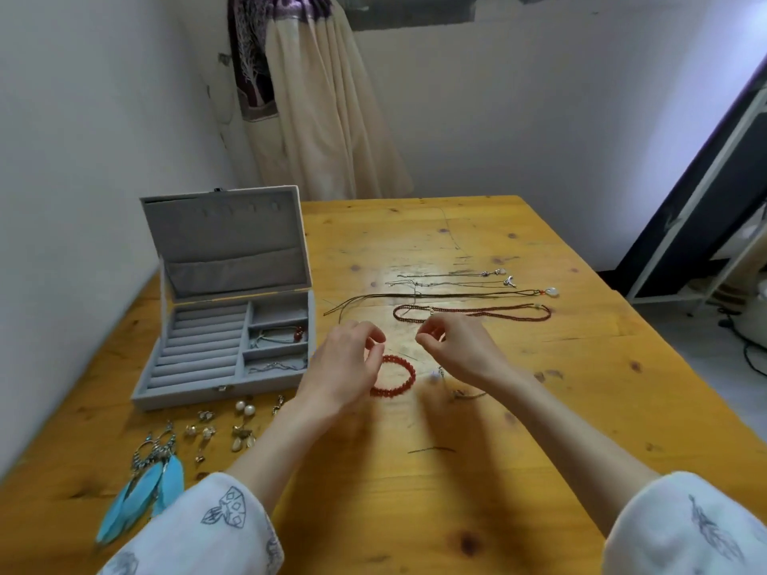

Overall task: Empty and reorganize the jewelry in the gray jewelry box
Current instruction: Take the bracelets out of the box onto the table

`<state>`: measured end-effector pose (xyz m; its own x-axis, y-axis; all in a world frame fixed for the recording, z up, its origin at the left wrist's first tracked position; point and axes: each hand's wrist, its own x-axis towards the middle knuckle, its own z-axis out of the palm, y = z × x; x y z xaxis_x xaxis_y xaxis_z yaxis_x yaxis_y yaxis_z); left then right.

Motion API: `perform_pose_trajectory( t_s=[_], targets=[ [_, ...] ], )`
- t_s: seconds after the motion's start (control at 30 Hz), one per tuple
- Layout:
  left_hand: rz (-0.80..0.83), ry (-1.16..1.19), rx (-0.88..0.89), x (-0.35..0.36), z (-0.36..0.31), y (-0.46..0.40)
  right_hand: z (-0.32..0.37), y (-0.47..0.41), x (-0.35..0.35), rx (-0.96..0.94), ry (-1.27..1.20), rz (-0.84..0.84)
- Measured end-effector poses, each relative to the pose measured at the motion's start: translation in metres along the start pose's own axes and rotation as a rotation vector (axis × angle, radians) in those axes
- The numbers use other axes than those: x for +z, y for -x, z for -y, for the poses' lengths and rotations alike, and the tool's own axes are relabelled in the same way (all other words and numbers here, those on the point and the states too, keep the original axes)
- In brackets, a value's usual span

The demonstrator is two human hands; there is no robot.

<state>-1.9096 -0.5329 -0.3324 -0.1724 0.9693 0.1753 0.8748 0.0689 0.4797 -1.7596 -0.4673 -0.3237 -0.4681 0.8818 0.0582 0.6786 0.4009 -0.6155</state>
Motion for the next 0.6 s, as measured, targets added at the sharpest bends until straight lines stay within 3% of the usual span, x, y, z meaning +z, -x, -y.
perform_pose_trajectory(
  t_s=[0.33, 0.6],
  targets=[
    [-0.169, -0.111, -0.218, -0.056, 0.096, 0.017, 0.091, -0.036, 0.051, -0.215, 0.039, 0.094],
    [-0.021, -0.306, -0.306, -0.059, 0.148, 0.024, 0.126, -0.068, 0.101, -0.299, 0.321, 0.140]
  ],
)
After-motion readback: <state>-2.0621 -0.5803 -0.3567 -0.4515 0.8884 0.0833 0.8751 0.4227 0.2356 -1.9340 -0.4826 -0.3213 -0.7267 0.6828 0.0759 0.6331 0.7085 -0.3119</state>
